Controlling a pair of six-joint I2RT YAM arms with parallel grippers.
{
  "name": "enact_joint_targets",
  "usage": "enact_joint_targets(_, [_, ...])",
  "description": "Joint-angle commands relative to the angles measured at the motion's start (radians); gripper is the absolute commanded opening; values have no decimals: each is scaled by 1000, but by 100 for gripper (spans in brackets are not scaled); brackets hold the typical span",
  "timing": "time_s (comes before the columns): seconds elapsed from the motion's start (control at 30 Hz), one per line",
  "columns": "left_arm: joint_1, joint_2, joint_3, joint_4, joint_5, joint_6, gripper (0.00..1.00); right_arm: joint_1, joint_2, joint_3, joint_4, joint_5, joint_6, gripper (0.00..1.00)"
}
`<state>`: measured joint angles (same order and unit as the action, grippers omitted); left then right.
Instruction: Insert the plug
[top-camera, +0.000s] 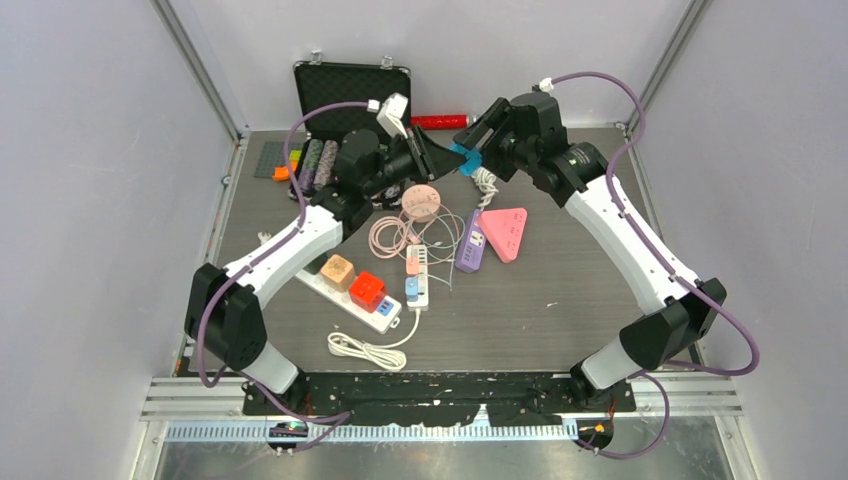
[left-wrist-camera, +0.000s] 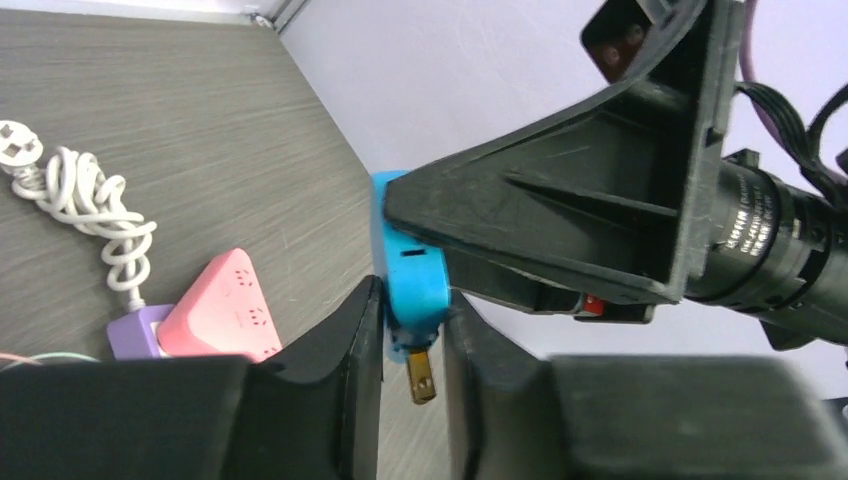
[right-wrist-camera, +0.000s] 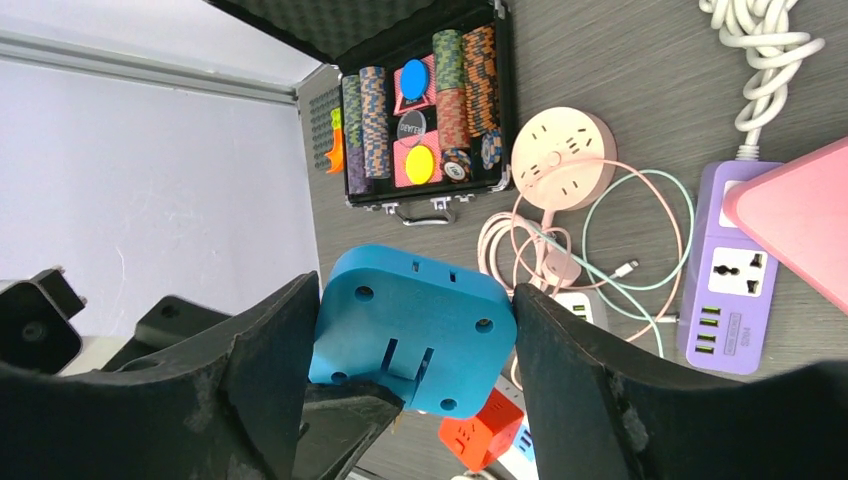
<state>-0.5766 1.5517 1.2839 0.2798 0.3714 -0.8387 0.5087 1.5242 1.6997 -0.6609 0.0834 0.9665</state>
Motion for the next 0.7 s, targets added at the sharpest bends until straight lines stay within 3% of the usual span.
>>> enact_joint_targets(0.0, [4, 27, 53, 49, 22, -46, 10, 3, -39, -17, 43, -47, 38, 57])
enact_joint_targets(0.03, [6, 28, 53, 47, 31, -46, 0, -1, -41, -22, 44, -59, 38, 61])
enact_joint_targets(0.13, [15, 25, 56, 37, 73, -41, 0, -23, -72, -88, 105, -127, 9, 85])
enact_joint_targets(0.23, [42, 19, 59, 1, 160, -49, 0, -86, -125, -182, 205, -262, -64, 98])
enact_joint_targets(0.43, [75, -15, 68, -32, 360, -97, 0, -201, -236, -417, 529, -629, -209, 97])
enact_joint_targets(0.6, [75, -28, 106, -90, 519, -128, 0, -200, -260, -435, 574, -772, -343, 98])
enact_joint_targets(0.67, [78, -42, 103, -84, 558, -159, 0, -202, -263, -432, 581, -812, -374, 91])
